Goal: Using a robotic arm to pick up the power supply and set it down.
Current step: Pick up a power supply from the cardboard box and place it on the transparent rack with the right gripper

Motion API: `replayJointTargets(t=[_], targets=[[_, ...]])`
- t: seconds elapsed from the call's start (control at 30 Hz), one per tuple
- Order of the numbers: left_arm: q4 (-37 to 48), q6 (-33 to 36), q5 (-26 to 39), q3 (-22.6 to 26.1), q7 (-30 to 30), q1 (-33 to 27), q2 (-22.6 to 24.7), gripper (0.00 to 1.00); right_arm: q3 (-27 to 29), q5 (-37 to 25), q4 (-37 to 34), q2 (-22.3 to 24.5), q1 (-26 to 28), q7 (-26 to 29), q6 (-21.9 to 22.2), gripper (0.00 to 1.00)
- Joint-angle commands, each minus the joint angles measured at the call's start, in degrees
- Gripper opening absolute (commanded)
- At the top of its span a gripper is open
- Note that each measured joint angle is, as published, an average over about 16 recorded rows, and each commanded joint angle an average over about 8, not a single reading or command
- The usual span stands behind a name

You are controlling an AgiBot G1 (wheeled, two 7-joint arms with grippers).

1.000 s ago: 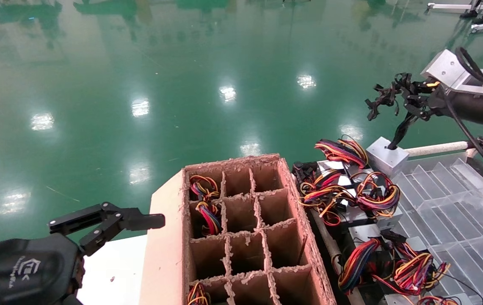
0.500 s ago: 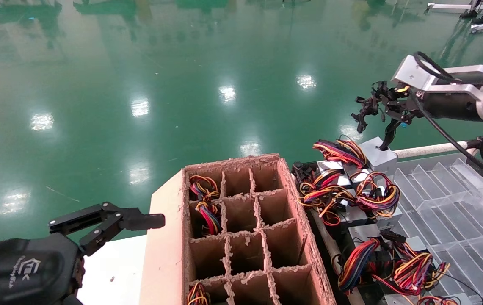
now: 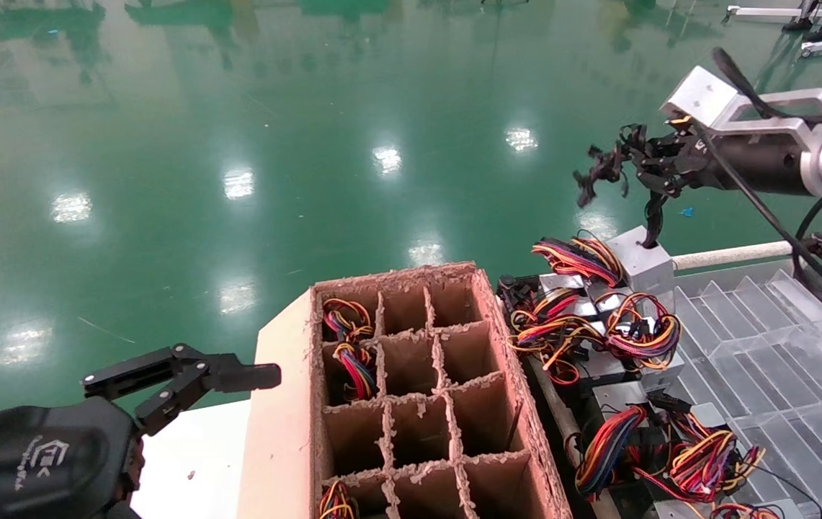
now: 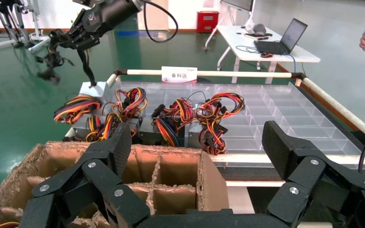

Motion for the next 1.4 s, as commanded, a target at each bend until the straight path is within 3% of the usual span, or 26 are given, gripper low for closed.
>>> replayJointTargets(t=[0.03, 0.47, 0.77, 1.2, 1.27, 1.4], targets=[[0.00, 0.00, 0.00, 0.00, 0.00, 0.00, 0.00, 1.00, 1.15, 1.63, -0.18, 0.50, -0.58, -0.26, -0.18, 0.00], [0.00, -0.01, -0.01, 0.01, 0.01, 0.00, -0.01, 1.00, 10.70, 15.19, -1.11, 7.10, -8.06, -0.84, -4.20, 0.00], [0.00, -0.01, -0.02, 0.02, 0.01, -0.01, -0.01, 1.00, 18.26, 26.24, -0.51, 9.48, -17.36, -1.69, -2.69, 0.00], [0.00, -0.01, -0.02, 0.04, 0.02, -0.01, -0.01, 1.00, 20.07, 28.95, 2.90, 10.96, -22.72, -1.07, -1.35, 0.00], [0.00, -0.01, -0.03, 0.04, 0.02, -0.01, -0.01, 1.00, 19.72, 28.45, 3.19, 10.87, -23.01, -0.97, -1.02, 0.14], [0.00, -0.02, -0.03, 0.04, 0.02, -0.01, -0.02, 1.00, 19.34, 27.91, 3.62, 10.59, -23.50, -0.82, -0.18, 0.64]])
